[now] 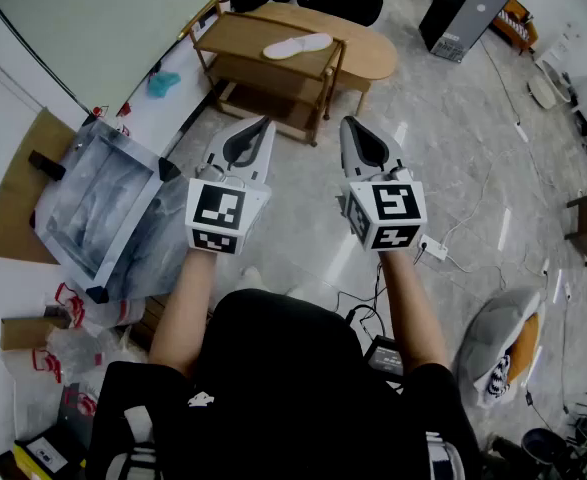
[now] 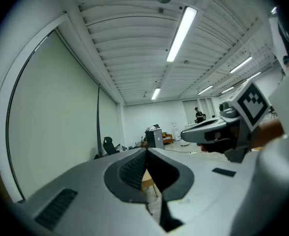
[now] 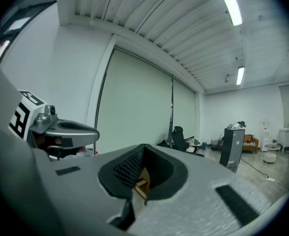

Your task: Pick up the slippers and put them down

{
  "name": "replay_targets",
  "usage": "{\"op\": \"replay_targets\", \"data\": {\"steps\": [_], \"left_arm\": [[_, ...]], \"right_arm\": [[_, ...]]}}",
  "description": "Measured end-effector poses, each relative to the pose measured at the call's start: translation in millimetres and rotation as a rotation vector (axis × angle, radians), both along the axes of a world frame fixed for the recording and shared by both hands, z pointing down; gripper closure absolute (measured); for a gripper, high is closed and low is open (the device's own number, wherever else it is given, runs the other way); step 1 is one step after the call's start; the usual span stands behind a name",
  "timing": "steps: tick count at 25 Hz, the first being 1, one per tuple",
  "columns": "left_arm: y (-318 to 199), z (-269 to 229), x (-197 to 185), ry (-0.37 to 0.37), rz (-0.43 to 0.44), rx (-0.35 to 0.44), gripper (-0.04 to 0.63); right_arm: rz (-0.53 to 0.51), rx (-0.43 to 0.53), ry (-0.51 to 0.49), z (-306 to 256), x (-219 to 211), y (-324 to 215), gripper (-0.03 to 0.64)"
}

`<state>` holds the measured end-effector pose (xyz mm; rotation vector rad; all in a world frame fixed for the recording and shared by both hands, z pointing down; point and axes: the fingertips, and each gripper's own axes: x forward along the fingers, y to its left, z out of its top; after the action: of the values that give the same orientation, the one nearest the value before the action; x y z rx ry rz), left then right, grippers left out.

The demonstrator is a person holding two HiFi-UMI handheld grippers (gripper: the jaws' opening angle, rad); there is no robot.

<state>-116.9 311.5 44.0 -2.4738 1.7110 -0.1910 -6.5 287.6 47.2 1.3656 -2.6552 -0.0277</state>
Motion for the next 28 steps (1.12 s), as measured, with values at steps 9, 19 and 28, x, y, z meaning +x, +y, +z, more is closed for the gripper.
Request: {"op": "replay_targets", "data": {"steps": [9,19,28], "left_arm": [[8,5,23,0.036,0.007,-0.027,0.592],[-10,11,18,0.069,0.005,-0.039,0.592],[-86,16,3,0.079,0.032,-0.044,0.592]], "right_arm": [[-0.021,-0.028,-0.023,10,20,5,0.618],[-0.014,-0.024,-0.022,15,22,-18,0.618],[-0.001,-0.035,-0.005,22,3,-88,0.618]]}}
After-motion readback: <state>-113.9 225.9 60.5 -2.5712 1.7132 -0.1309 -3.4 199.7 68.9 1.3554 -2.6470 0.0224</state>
